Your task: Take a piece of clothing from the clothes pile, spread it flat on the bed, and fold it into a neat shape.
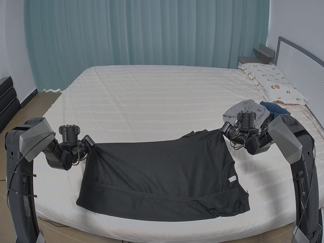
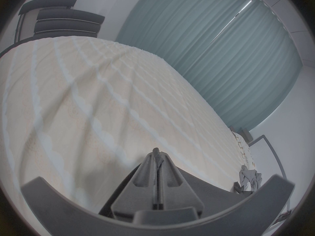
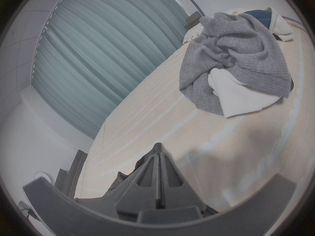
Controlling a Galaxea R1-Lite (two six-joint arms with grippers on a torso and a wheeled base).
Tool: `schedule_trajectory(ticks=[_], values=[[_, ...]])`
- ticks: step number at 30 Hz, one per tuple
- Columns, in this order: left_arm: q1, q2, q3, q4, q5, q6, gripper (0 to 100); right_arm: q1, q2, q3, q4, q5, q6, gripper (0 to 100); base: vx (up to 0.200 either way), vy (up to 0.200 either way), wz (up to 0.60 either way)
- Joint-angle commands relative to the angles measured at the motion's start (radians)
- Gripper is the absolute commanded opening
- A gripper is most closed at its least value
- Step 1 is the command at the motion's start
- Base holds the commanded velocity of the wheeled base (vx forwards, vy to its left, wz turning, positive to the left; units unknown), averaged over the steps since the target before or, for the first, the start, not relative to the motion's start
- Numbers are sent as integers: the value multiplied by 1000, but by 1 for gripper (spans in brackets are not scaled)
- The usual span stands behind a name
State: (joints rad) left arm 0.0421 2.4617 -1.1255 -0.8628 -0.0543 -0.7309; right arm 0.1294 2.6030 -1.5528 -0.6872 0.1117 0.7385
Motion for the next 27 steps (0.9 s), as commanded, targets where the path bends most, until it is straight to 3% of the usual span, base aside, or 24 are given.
schedule_trajectory(ticks=[1,10,18,27], values=[[1,-13,21,-18,4,1,0,-14,-67,102,-38,6,12,0,0,0,0],[1,-87,82,-19,1,59,0,-28,-144,226,-130,48,22,0,0,0,0],[-5,-61,84,-33,-4,85,0,-36,-167,278,-130,51,39,0,0,0,0],[-2,-52,139,-188,2,82,0,-42,-172,312,-132,57,38,0,0,0,0]])
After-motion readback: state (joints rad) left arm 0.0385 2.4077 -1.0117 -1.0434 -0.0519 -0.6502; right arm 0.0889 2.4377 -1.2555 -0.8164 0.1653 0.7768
